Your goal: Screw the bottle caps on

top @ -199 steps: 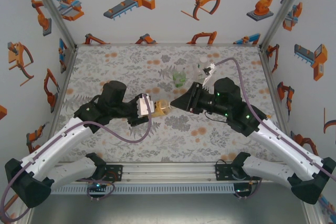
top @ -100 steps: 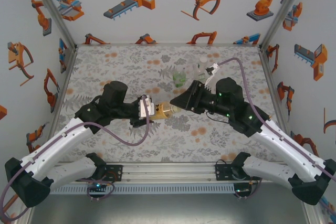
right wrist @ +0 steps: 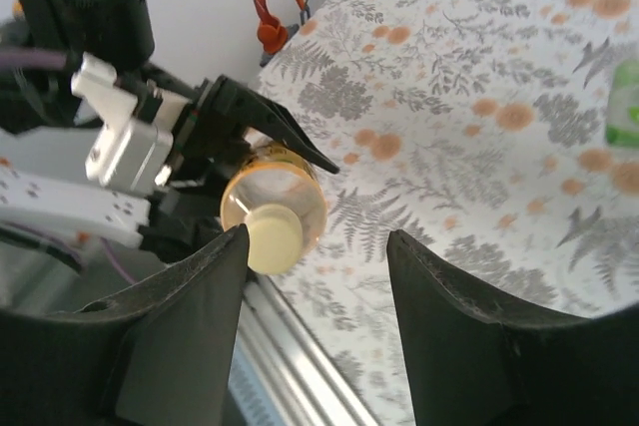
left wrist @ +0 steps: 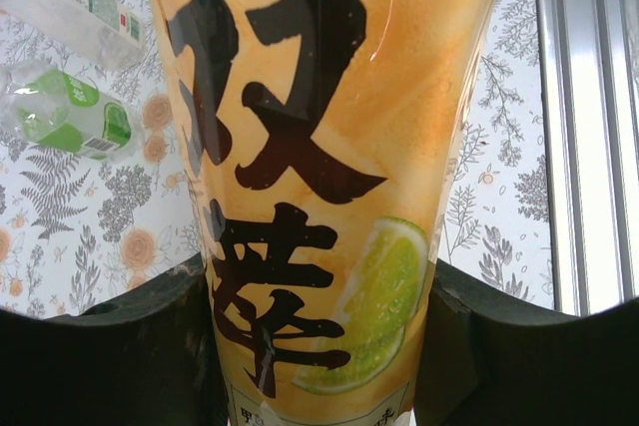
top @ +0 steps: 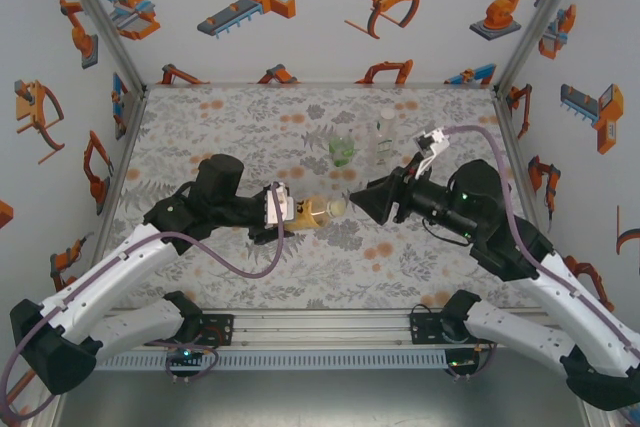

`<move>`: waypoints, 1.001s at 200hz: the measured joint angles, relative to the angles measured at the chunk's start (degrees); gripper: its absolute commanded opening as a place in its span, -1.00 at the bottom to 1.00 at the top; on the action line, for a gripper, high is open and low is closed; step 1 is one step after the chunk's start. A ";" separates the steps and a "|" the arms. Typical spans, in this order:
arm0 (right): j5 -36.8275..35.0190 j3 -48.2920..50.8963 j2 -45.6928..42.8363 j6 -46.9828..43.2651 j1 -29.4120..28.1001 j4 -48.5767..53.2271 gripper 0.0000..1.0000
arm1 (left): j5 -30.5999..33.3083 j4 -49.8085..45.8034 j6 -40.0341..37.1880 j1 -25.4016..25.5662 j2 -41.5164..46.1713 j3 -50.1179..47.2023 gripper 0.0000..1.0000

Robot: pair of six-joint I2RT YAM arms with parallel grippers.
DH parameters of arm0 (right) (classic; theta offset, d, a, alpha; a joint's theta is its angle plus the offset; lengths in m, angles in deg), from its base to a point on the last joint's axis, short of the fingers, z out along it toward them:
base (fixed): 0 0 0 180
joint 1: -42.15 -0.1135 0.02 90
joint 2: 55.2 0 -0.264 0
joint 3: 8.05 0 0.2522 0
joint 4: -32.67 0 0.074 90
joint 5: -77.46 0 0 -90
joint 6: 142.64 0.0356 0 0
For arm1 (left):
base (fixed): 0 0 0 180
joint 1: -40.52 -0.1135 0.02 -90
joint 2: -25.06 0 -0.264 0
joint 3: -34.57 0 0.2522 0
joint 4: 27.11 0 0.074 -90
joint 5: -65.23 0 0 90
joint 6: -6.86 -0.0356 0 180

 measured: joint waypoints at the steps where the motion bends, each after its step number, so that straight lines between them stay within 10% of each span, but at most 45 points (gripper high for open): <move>1: 0.15 0.04 -0.04 -0.28 0.00 -0.02 0.08 | -0.02 0.00 0.00 0.00 0.00 0.00 -1.00; 101: 23.41 1.64 1.92 -41.90 0.00 -0.39 0.13 | -1.01 -0.04 -0.48 0.42 0.00 0.00 -1.00; 200: 27.87 -0.76 6.54 -50.90 0.00 -0.35 -0.07 | -1.49 -0.07 -0.90 0.42 0.00 0.00 -1.00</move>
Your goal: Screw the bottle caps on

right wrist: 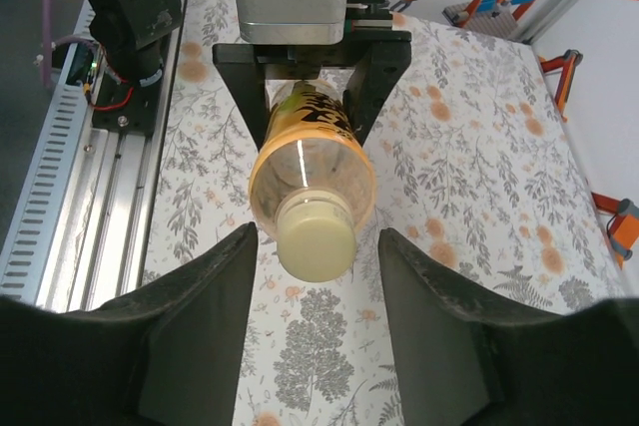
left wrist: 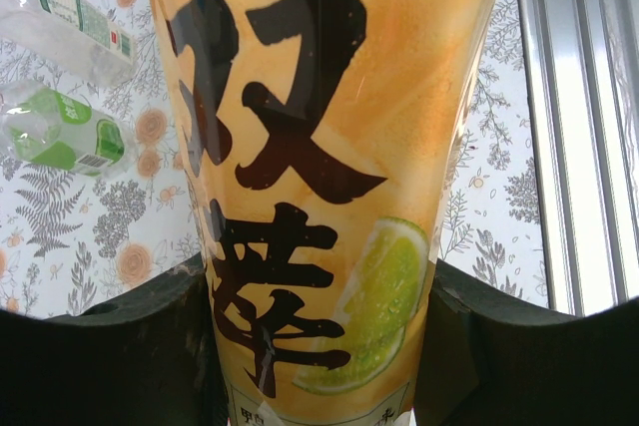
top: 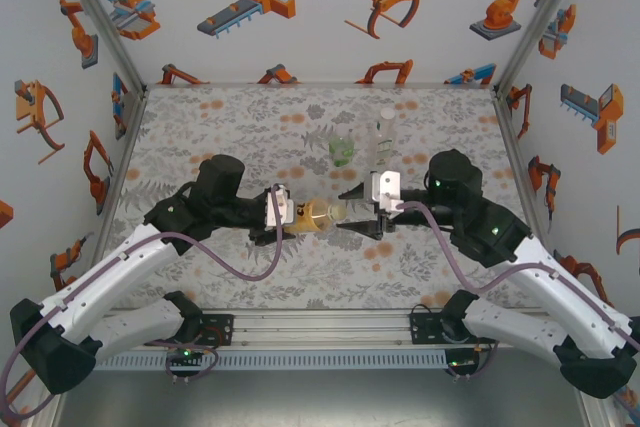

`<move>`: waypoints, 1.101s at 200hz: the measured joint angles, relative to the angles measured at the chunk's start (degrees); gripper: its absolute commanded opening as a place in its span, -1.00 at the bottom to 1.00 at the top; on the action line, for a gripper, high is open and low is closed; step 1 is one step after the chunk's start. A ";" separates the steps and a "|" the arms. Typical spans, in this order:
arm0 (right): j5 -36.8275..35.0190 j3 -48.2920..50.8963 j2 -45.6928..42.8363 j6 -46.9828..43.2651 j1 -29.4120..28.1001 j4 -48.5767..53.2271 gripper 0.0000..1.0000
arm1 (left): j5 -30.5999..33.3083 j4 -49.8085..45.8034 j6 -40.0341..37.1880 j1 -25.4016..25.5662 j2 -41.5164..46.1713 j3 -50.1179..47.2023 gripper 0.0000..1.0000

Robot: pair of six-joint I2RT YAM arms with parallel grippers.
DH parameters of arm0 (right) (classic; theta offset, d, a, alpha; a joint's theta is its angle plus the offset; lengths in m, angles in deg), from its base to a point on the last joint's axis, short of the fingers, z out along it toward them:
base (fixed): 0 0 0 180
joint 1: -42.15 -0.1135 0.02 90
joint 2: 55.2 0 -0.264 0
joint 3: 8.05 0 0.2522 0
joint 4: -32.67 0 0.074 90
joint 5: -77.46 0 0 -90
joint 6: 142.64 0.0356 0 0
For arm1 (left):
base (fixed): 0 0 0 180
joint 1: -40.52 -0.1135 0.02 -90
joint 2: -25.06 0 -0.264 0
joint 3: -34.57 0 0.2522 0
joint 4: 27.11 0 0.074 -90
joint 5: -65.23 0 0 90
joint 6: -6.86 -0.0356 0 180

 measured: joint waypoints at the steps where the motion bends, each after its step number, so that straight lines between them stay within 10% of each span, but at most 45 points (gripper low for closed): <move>1: 0.00 0.00 0.00 -0.02 0.00 -0.02 -0.07 | 0.00 0.00 0.00 0.00 0.00 0.02 -1.00; 157: -0.22 -0.22 -0.09 -1.16 0.00 1.22 -0.19 | -0.79 0.00 -0.07 0.00 -0.66 0.02 -1.00; 220: -0.50 0.20 -0.24 1.97 0.00 0.26 -0.60 | -0.76 -0.07 -0.20 0.00 -0.57 0.02 -1.00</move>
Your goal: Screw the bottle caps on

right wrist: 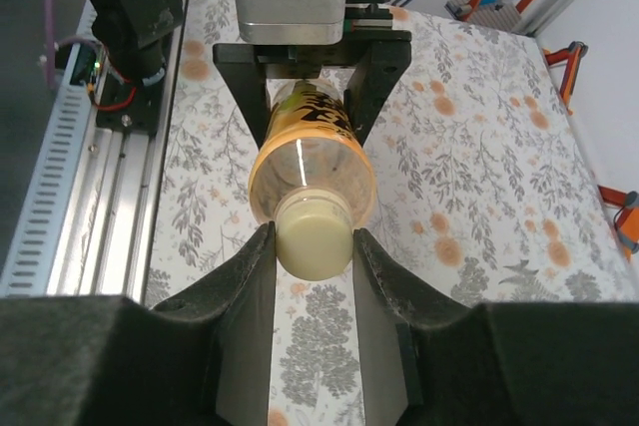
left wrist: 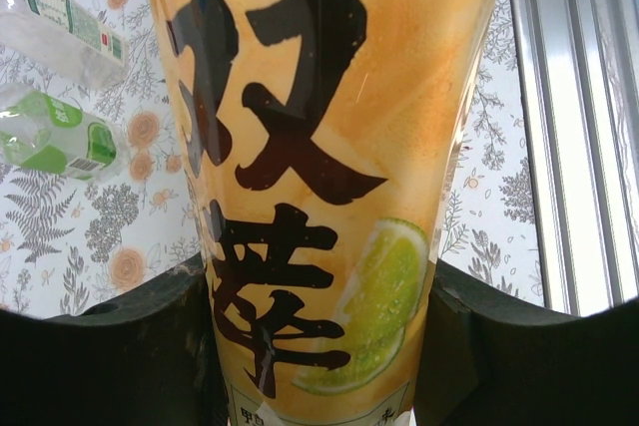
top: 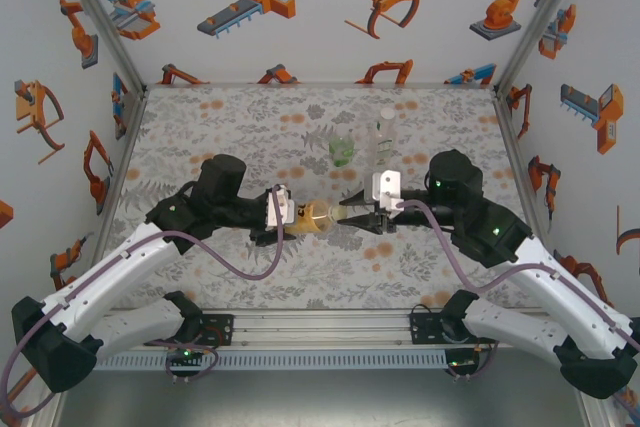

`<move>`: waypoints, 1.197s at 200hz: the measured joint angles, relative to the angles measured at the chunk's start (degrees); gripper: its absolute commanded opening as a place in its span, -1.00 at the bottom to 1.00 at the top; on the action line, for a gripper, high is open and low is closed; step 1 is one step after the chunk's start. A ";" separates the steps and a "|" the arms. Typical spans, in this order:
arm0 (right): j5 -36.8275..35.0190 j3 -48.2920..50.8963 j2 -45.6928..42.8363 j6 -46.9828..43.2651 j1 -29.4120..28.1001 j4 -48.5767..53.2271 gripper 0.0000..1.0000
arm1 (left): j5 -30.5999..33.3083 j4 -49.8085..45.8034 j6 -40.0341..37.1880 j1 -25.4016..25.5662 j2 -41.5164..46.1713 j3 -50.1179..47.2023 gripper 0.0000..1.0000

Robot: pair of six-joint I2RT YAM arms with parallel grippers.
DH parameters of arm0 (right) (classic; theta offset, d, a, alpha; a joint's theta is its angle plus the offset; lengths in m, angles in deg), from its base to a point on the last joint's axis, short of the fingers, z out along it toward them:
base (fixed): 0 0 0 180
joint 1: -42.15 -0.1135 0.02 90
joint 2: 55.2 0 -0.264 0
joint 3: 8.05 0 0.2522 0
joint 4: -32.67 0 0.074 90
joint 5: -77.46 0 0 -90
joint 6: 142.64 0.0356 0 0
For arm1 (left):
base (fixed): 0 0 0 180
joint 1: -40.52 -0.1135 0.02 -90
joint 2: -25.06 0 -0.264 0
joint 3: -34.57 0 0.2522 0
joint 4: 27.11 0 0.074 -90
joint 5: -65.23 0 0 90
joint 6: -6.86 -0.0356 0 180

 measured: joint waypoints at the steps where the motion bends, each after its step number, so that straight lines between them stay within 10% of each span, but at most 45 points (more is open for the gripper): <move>1: -0.04 0.02 -0.02 0.13 0.00 -0.07 -0.60 | 0.00 0.00 0.00 0.00 0.00 0.00 -1.00; 157: -28.89 9.31 2.62 74.20 0.17 -17.05 -0.97 | 16.28 2.82 3.13 -0.61 0.98 -0.70 -1.00; 239: -30.01 4.09 4.07 79.65 0.37 -7.91 -0.26 | 15.72 3.89 3.17 -0.50 0.50 -0.76 -1.00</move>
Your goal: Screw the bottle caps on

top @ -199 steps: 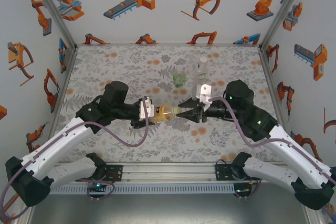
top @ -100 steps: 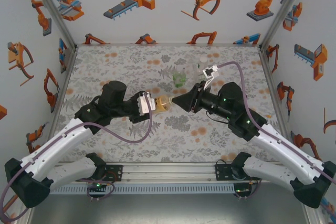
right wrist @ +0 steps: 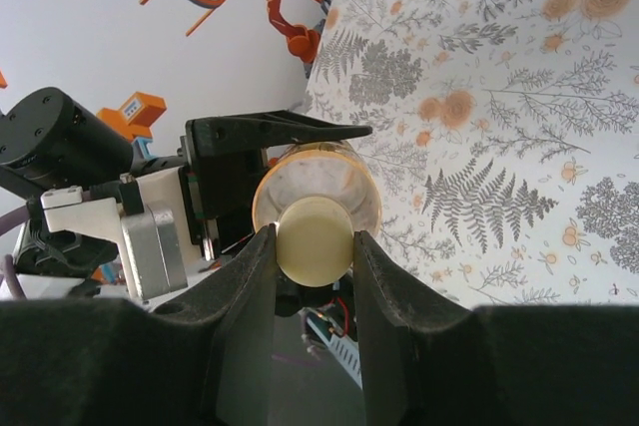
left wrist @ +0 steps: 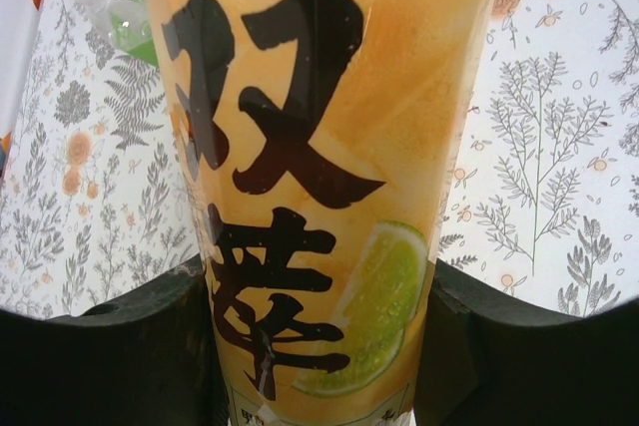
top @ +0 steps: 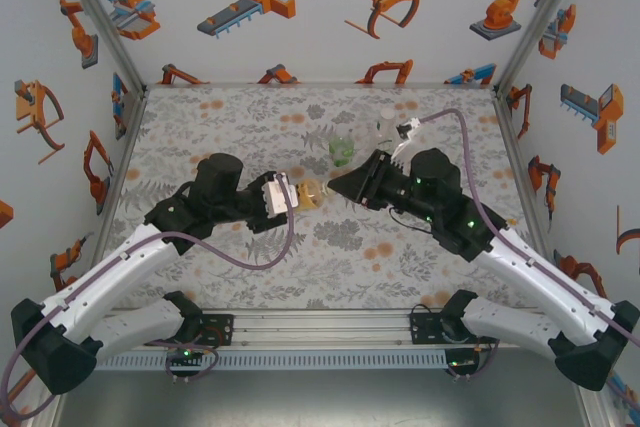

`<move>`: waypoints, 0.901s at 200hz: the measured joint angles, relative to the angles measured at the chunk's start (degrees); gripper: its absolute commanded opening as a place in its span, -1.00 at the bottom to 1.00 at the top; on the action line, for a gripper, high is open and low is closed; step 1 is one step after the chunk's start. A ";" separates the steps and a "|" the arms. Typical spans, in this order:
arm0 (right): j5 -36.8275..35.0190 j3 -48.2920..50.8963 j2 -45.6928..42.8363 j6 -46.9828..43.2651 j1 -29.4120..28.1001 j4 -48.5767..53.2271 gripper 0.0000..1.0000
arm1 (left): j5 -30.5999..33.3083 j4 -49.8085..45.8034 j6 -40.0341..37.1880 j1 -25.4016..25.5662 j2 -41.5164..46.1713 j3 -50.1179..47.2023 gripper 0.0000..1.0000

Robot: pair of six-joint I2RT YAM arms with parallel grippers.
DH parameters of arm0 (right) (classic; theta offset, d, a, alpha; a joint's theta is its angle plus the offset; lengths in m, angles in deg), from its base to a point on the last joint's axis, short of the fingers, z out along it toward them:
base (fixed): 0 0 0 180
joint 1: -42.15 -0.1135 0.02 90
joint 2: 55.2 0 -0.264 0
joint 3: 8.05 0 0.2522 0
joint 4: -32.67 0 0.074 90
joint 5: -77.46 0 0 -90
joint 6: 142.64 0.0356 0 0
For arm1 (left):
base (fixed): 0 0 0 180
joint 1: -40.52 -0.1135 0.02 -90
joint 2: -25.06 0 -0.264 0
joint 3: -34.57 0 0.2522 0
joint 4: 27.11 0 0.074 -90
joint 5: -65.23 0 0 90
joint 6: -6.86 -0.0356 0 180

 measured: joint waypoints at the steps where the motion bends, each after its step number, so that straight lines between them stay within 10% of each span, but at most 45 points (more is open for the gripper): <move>1: 0.00 -0.09 0.00 -0.11 0.00 0.13 -0.24 | -0.07 0.02 -0.02 0.02 0.00 0.00 -1.00; 42: 0.83 -3.17 -1.60 -10.82 -0.33 2.60 0.28 | -4.74 0.52 -0.55 0.50 -0.17 0.00 -1.00; 180: 30.58 -5.75 -4.11 -77.61 -0.33 8.63 0.15 | -18.56 -3.06 -3.65 0.50 -1.49 0.02 -1.00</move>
